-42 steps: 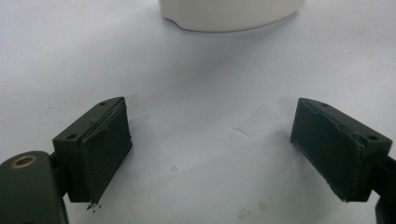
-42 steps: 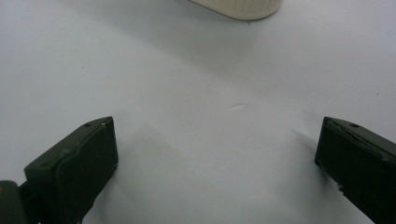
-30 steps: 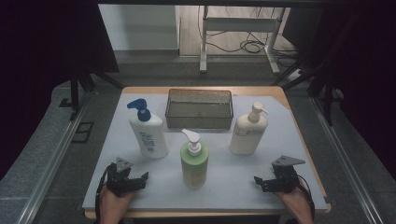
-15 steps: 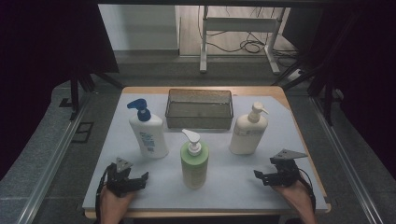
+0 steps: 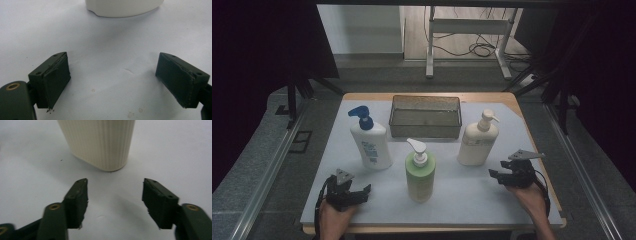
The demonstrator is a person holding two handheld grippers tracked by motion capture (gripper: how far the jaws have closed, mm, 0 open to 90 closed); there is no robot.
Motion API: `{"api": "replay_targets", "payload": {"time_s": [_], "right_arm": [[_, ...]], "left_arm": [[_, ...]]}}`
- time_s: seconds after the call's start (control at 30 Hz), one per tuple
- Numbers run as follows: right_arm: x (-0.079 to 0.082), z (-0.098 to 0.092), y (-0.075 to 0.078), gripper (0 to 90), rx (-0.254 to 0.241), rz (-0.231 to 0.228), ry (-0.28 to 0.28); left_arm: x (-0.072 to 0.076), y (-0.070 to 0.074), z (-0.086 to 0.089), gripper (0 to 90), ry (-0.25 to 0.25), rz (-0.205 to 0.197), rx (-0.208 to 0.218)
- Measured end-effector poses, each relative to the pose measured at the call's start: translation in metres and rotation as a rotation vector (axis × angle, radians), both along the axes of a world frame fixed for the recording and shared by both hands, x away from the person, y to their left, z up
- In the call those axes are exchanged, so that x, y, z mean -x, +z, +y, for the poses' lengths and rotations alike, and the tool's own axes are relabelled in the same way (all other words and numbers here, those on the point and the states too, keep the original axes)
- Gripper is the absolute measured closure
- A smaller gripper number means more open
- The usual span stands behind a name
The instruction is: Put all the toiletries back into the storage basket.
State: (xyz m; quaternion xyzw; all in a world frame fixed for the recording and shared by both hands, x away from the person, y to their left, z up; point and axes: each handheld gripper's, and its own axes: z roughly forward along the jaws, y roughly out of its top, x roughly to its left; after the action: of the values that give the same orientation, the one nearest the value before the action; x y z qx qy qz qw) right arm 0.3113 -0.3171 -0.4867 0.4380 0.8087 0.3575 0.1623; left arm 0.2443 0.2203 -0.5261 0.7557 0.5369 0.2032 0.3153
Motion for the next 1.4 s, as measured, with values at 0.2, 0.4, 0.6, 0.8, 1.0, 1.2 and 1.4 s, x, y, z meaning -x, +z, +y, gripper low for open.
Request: {"api": "replay_targets", "payload": {"time_s": [0.2, 0.4, 0.6, 0.8, 1.0, 1.2, 1.4], "right_arm": [[-0.01, 0.0, 0.001, 56.6, 0.001, 0.006, -0.002], [-0.022, -0.001, -0.001, 80.1, -0.012, 0.008, -0.015], [-0.036, -0.002, -0.006, 89.9, -0.01, 0.015, -0.025], [-0.053, 0.001, -0.01, 89.9, 0.007, 0.023, -0.044], [-0.068, 0.001, -0.014, 89.7, -0.001, 0.025, -0.07], [-0.079, 0.0, -0.021, 89.7, -0.011, 0.028, -0.073], [-0.084, 0.004, -0.024, 89.7, -0.041, 0.031, -0.04]], "left_arm": [[0.0, 0.0, 0.0, 11.6, 0.001, -0.001, 0.001], [0.0, 0.0, 0.0, 11.5, 0.001, -0.001, 0.001], [0.0, 0.0, 0.0, 11.6, 0.001, -0.001, 0.001], [0.0, 0.0, 0.0, 11.6, 0.0, -0.002, 0.0], [0.0, 0.0, 0.0, 11.5, 0.0, -0.002, 0.001], [0.0, 0.0, 0.0, 11.5, 0.0, -0.002, 0.001], [0.0, 0.0, 0.0, 11.5, 0.0, -0.003, 0.001]]}}
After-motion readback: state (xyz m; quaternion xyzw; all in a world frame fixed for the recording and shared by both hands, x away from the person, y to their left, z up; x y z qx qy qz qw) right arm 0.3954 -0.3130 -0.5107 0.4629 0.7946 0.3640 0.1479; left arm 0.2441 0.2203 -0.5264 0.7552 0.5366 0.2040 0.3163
